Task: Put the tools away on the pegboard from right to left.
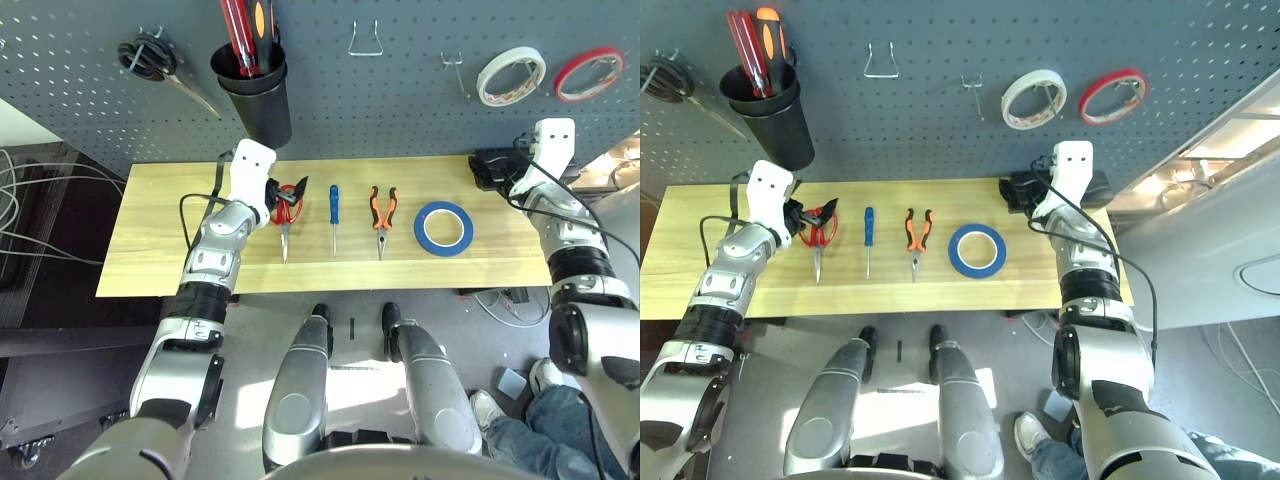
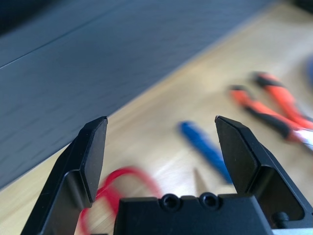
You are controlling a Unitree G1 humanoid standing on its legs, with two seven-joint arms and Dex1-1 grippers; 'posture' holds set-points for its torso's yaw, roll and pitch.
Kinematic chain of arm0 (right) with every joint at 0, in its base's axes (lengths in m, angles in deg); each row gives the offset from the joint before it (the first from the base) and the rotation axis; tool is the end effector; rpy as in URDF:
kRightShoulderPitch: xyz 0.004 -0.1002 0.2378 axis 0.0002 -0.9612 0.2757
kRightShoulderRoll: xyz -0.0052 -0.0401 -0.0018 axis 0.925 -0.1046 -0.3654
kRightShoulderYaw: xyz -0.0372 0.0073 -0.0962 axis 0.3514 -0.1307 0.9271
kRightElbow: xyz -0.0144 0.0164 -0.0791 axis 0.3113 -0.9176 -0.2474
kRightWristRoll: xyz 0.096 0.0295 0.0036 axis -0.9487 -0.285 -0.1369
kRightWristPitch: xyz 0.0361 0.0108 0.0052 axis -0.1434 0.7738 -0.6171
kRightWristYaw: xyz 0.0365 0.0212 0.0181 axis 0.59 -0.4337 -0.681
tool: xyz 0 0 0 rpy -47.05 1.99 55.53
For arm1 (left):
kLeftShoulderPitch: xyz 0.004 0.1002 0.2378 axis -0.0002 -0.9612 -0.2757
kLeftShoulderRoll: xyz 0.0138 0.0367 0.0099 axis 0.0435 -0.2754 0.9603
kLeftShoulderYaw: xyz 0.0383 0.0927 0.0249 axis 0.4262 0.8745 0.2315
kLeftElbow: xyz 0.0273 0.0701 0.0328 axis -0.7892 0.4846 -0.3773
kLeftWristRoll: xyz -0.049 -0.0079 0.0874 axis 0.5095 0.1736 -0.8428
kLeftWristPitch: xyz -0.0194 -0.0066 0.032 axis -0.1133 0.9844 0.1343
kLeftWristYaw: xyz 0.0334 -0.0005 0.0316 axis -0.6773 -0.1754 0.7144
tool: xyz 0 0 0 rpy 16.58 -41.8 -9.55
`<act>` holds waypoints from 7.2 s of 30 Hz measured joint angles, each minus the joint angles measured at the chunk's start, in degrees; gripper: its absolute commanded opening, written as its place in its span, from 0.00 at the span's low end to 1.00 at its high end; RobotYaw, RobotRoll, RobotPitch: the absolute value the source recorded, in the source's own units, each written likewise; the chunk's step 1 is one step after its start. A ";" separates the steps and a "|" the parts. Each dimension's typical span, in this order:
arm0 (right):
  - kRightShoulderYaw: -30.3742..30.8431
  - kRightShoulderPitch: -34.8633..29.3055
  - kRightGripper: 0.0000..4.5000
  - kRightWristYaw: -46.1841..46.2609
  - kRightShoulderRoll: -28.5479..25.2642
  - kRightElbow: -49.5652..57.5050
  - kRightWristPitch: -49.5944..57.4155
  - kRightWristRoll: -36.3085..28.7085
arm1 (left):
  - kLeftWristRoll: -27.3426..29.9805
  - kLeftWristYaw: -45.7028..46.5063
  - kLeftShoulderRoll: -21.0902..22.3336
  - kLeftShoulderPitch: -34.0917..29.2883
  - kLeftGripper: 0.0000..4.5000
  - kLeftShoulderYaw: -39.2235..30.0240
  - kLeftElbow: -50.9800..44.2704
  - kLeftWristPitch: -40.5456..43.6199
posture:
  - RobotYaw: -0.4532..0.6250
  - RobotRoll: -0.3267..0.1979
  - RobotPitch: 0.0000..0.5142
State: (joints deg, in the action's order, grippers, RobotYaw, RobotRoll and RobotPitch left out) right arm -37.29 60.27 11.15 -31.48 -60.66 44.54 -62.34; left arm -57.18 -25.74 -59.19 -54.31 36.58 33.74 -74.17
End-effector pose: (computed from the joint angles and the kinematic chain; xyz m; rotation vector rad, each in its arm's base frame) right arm 0.3124 -0.2551 0.1135 -0.0321 0.3397 0.1867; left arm 0.3082 0.1941 0.1205 0.3892 0.0152 -0.5948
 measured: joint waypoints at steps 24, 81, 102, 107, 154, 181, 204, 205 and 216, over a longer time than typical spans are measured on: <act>4.05 0.38 1.00 6.56 4.15 -4.53 10.13 3.99 | -6.51 -16.34 -4.67 1.55 1.00 15.31 2.41 -4.10 | 0.52 0.62 0.77; 6.00 -9.27 0.16 2.09 -3.19 27.29 -51.93 10.14 | 1.13 -0.42 -8.27 2.01 1.00 0.55 -3.96 -18.84 | 0.47 0.62 0.71; 5.89 6.16 0.16 17.69 -0.33 2.99 -52.15 19.49 | 1.10 -0.24 -8.72 3.65 1.00 0.75 -2.26 -20.36 | 0.50 0.62 0.70; 8.07 9.46 0.16 21.06 2.65 -4.24 -54.22 21.51 | 1.22 0.16 -9.64 3.65 1.00 0.81 -2.49 -20.34 | 0.52 0.62 0.70; -0.77 5.10 0.99 24.31 26.60 4.36 21.05 -3.46 | -6.78 -20.31 6.76 1.16 1.00 13.51 -12.88 7.22 | 0.60 0.62 0.77; 9.60 4.87 0.32 11.11 19.91 3.71 17.28 0.59 | -4.20 -17.31 4.44 -1.04 1.00 10.06 -16.33 11.41 | 0.58 0.62 0.76; 13.12 1.34 0.37 -1.66 9.66 23.18 19.95 -0.79 | 5.11 -9.37 1.14 -4.37 1.00 0.20 -21.22 3.57 | 0.54 0.62 0.76; 12.68 2.05 0.45 -0.04 10.97 21.31 20.60 -0.70 | 4.88 -9.69 1.43 -4.23 1.00 0.64 -20.76 3.74 | 0.55 0.62 0.78; 12.95 8.24 0.99 8.96 20.36 3.95 18.45 3.01 | 3.50 -13.24 4.33 -1.72 1.00 3.33 -18.28 5.73 | 0.59 0.62 0.84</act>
State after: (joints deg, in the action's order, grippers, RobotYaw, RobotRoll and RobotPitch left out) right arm -24.34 68.51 20.11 -11.12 -56.71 62.99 -59.34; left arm -53.68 -38.98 -54.86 -56.03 39.91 15.47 -68.44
